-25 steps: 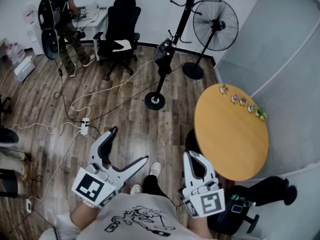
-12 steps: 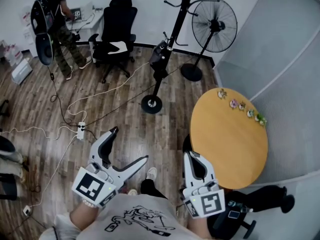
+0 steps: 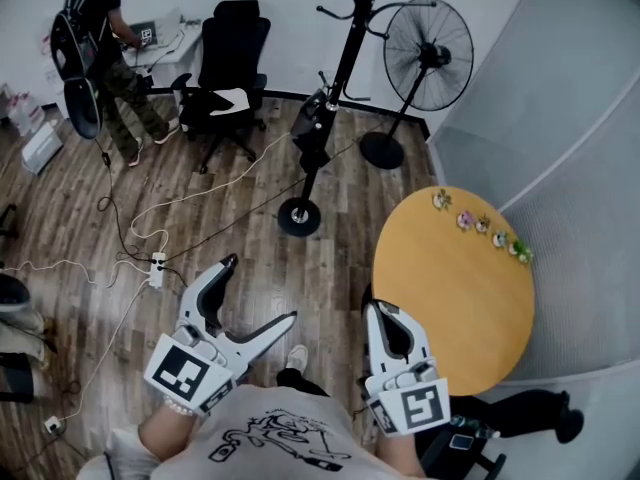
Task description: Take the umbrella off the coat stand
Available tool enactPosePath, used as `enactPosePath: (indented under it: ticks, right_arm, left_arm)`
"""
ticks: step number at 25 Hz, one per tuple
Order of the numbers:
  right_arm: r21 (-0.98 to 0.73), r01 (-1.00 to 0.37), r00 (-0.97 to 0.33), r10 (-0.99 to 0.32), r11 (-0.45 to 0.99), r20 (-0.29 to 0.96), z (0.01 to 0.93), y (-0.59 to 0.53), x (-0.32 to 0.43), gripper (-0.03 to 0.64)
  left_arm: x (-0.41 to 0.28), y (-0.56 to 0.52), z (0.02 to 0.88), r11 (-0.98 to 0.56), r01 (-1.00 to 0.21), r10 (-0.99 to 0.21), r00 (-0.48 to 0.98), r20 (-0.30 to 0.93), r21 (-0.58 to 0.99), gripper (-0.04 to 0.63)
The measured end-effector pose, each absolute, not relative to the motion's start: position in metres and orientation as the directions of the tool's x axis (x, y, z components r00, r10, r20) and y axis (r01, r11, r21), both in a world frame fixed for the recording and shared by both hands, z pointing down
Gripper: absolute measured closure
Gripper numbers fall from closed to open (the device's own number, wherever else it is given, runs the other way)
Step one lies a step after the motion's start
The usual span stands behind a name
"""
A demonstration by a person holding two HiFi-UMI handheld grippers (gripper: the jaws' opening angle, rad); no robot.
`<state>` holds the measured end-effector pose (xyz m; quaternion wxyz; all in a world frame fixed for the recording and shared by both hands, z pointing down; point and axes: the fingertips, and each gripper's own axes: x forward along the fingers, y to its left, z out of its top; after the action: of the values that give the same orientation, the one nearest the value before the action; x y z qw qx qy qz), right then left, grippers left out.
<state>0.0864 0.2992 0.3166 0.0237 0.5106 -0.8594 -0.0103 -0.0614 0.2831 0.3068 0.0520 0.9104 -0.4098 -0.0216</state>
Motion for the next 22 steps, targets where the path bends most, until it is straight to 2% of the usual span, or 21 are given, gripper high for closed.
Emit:
enactPosePath:
  ticks: [22]
  right_arm:
    - [0.028, -0.875, -0.484, -0.875, 0.484, 0.013, 0.308, 0.206, 0.17, 0.601]
  left_arm:
    - [0.018, 0.19, 0.29, -0.652, -0.753, -0.756, 0.655, 0.0, 0.09, 0.141]
